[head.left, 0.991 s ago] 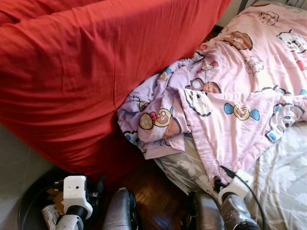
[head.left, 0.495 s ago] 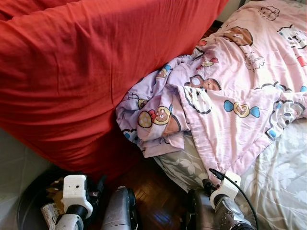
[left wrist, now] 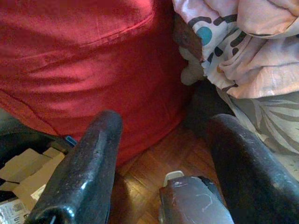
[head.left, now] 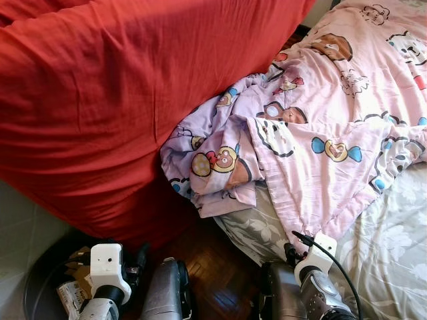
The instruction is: Clean up the room
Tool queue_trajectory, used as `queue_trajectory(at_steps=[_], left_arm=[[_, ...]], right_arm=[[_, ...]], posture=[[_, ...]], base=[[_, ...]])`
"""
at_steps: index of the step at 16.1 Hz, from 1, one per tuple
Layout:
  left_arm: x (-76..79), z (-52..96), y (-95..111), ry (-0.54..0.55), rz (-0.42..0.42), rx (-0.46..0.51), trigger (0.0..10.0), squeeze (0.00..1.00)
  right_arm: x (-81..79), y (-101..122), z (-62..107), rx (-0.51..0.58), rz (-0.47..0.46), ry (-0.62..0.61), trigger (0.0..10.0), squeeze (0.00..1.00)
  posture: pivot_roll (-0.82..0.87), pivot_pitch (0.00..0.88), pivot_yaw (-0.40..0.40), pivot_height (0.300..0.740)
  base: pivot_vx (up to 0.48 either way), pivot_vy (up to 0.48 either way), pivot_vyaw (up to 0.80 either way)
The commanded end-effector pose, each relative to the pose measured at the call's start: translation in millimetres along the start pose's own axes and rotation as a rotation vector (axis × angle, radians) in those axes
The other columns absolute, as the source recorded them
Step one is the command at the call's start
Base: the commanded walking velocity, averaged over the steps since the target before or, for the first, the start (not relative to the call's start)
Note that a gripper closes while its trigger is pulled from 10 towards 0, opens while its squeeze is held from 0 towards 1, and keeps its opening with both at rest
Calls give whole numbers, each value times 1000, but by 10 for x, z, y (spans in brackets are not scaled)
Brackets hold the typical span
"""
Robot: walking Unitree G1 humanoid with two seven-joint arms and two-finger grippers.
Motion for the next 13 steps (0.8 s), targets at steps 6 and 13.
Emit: queue_trajectory(at_steps=[6,13], left_arm=[[-15,17,-99,5,2,-30,10000,0],[5,-42,-122,12,11,-27,10000,0]], right_arm=[[-53,23,0,16,41,25,0,0],[-23,68,-9,25,54,13,0,0]], posture=[[102,260,36,619],[98,241,26,619]], base=[[0,0,0],[0,0,0]])
Point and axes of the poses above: a point about 5 cm out from each wrist's last joint towards the gripper, its own z axis pointing back from the gripper into the wrist, its own y axis along the axis of the wrist's last joint, x = y × z, the point moved 6 cm from there along -z, pointing out of the wrist towards the gripper, and after that the axes turned 2 degrees about z, right-handed, at the moved point
